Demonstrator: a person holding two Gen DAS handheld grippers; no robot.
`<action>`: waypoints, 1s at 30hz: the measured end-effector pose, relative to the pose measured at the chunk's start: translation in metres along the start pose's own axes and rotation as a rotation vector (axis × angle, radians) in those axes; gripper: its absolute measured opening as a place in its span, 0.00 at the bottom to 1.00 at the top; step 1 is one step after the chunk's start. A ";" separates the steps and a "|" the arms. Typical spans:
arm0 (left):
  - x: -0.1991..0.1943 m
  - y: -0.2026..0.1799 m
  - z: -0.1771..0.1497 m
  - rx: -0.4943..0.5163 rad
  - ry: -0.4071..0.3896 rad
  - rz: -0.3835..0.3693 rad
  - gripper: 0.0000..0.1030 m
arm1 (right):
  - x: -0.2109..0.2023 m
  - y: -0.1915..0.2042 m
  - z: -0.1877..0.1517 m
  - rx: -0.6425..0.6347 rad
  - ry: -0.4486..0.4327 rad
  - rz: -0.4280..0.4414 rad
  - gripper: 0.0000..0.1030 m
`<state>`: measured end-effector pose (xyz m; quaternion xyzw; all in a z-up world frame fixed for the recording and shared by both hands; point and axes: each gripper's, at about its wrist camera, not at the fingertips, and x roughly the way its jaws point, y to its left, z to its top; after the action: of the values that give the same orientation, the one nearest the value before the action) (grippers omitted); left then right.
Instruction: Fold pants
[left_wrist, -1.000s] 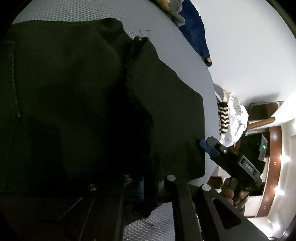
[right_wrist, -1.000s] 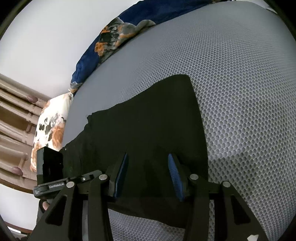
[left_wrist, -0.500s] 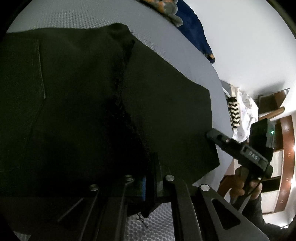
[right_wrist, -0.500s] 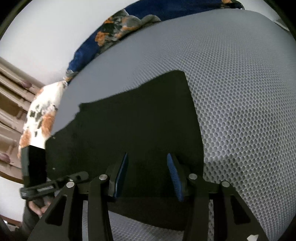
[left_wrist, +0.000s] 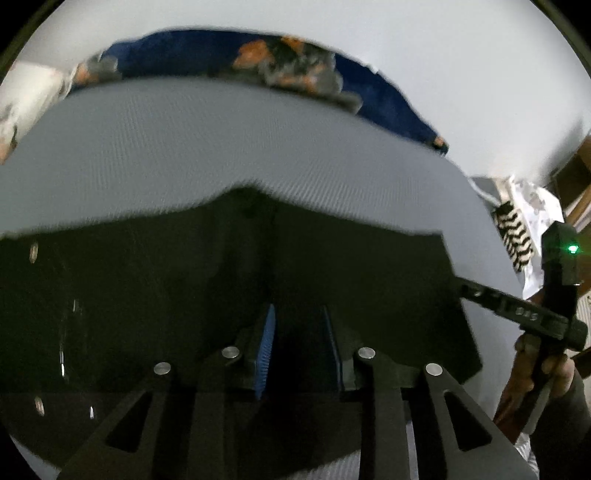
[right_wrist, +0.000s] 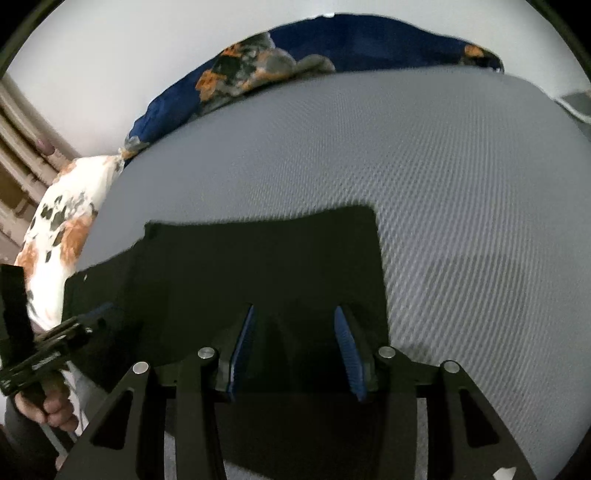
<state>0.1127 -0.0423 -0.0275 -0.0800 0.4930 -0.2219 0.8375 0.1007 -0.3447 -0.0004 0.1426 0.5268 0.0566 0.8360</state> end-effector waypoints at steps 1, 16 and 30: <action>0.002 -0.002 0.006 0.013 -0.009 0.003 0.28 | 0.003 -0.001 0.007 -0.005 -0.005 -0.017 0.40; 0.076 -0.006 0.042 0.092 0.052 0.095 0.29 | 0.030 -0.006 0.034 -0.052 0.008 -0.103 0.36; 0.036 -0.019 0.020 0.098 0.017 0.112 0.32 | 0.024 0.003 0.030 -0.067 -0.020 -0.127 0.37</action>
<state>0.1397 -0.0776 -0.0391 -0.0091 0.4921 -0.1994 0.8474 0.1380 -0.3411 -0.0084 0.0813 0.5244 0.0198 0.8474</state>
